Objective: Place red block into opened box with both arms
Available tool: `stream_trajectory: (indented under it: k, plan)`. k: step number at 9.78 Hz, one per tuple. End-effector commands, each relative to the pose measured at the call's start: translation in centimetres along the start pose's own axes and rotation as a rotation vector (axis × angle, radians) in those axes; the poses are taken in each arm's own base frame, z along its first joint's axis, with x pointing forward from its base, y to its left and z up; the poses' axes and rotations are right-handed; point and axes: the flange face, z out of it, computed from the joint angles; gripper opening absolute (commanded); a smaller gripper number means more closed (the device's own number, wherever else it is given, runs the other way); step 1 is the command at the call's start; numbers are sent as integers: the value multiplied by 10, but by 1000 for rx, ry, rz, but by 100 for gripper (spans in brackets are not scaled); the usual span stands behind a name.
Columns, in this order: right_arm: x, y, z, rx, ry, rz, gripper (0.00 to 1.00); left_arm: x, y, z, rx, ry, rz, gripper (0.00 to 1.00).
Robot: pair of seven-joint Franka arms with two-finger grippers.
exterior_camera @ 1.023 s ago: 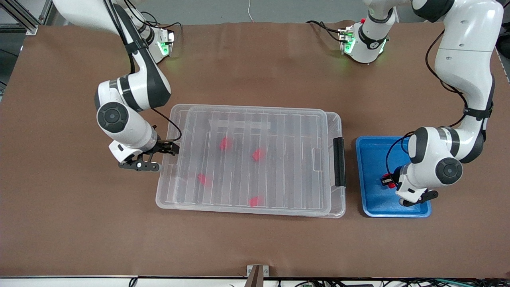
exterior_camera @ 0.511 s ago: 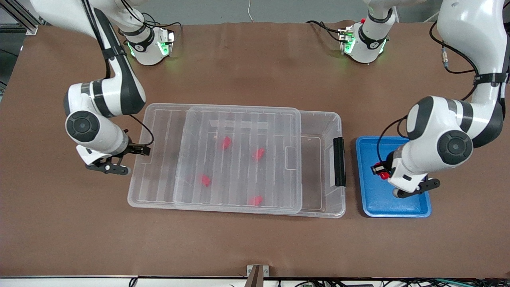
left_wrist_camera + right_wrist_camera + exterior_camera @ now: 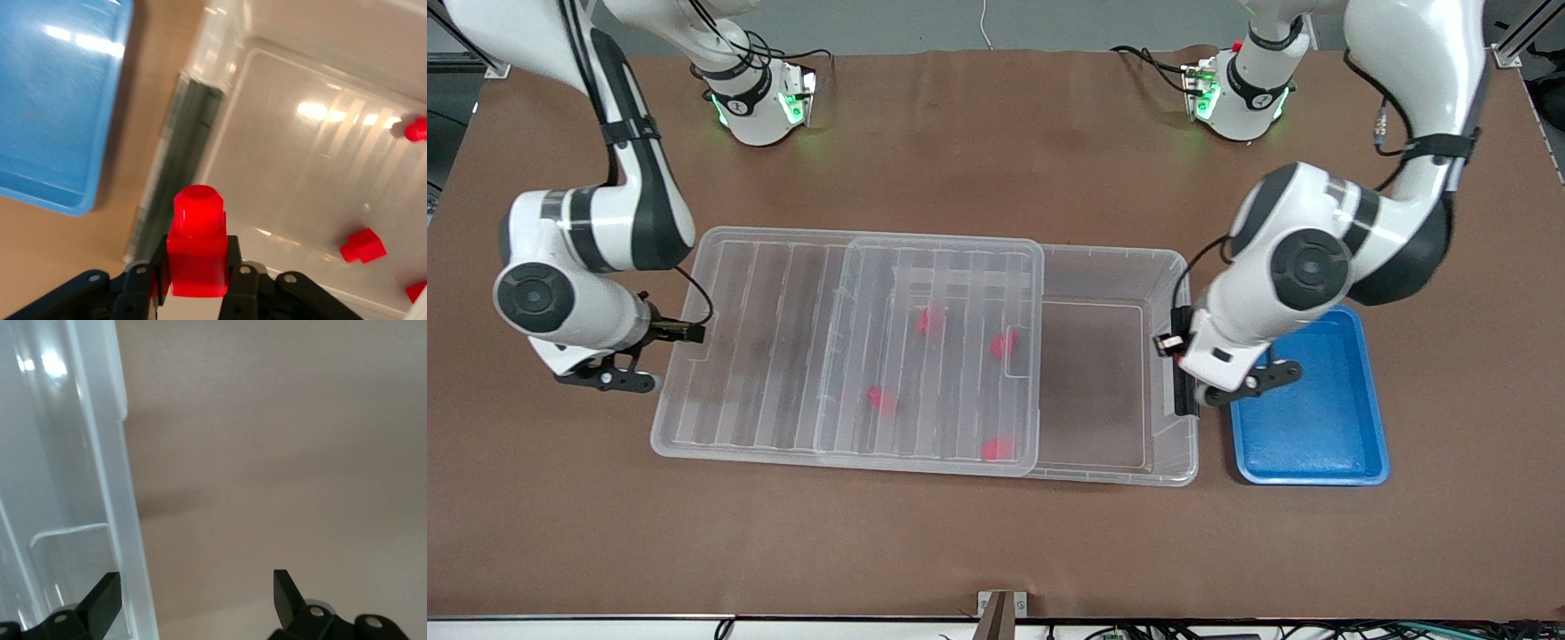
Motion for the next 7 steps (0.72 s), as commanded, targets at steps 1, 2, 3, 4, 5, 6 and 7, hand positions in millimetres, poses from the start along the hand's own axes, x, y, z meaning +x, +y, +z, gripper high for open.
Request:
stream_trajectory:
  k: [1, 2, 3, 4, 5, 6, 7]
  plan:
    - [-2, 3, -49, 10, 18, 2, 100, -8, 43, 49, 7, 6, 44, 0]
    - [-2, 6, -93, 53, 31, 20, 100, -13, 57, 66, 13, 33, 48, 0]
    - [-8, 19, -145, 72, 77, 41, 100, -19, 68, 90, 50, 49, 48, 0]
    - [-19, 41, -193, 89, 135, 74, 100, -17, 72, 112, 63, 60, 58, 0]
    - [-41, 71, -224, 121, 161, 126, 100, -12, 76, 134, 44, 72, 92, 0]
    - [-72, 110, -253, 200, 187, 163, 100, -10, 79, 160, 43, 79, 120, 0]
    - [-102, 136, -267, 270, 153, 151, 100, -15, 85, 182, 63, 80, 157, 0]
